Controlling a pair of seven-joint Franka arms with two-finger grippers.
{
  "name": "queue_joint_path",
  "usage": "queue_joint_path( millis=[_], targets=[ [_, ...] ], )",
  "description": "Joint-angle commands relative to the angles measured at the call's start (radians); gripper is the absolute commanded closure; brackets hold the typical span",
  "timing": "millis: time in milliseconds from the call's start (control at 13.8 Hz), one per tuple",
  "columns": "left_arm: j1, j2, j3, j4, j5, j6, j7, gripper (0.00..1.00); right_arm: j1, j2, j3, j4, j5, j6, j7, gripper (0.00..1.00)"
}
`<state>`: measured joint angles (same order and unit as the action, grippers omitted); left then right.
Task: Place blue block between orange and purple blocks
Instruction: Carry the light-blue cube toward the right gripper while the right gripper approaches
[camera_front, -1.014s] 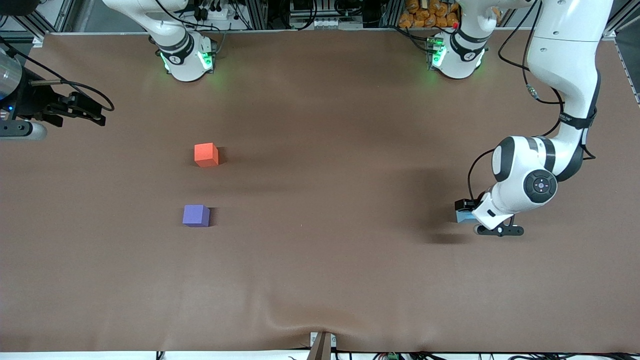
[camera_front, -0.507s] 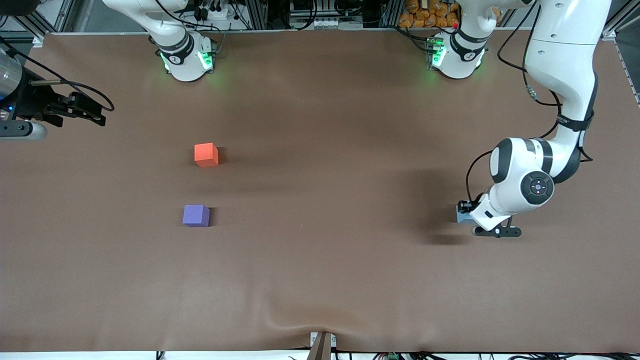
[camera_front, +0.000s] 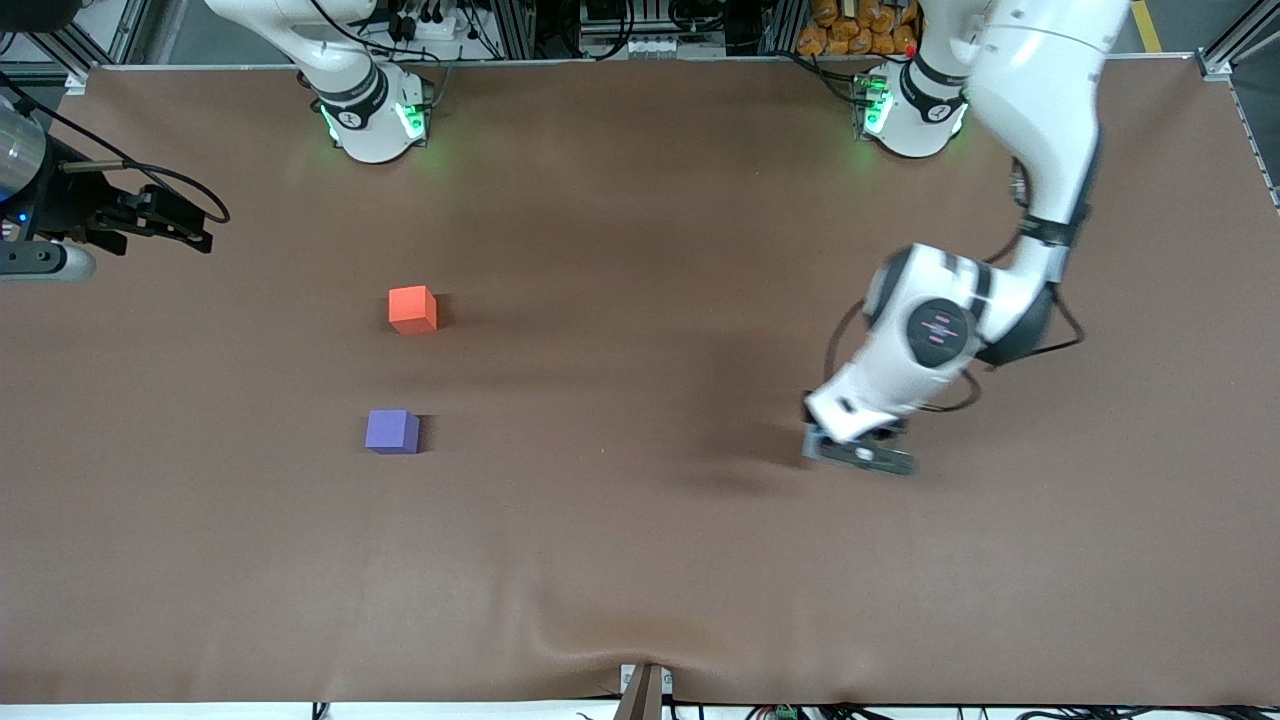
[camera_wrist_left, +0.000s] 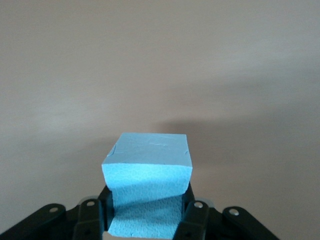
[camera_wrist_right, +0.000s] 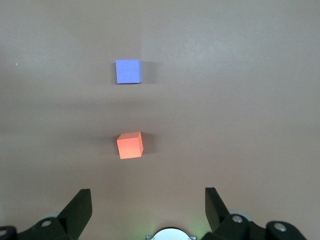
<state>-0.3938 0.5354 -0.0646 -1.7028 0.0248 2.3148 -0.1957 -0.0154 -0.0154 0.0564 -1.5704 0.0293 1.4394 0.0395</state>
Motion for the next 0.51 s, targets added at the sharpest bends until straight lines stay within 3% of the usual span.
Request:
queue_joint_path(
  millis=[0,435],
  targets=[
    [-0.109,0.104,0.011,0.128,0.012,-0.017,-0.097,1.00,-0.006,-0.002,0.008,0.004,-0.011,0.001,0.003,0.00],
    [-0.261,0.215,0.011,0.299,0.009,-0.017,-0.218,1.00,-0.020,0.005,0.005,0.009,-0.014,-0.004,-0.111,0.00]
  ],
)
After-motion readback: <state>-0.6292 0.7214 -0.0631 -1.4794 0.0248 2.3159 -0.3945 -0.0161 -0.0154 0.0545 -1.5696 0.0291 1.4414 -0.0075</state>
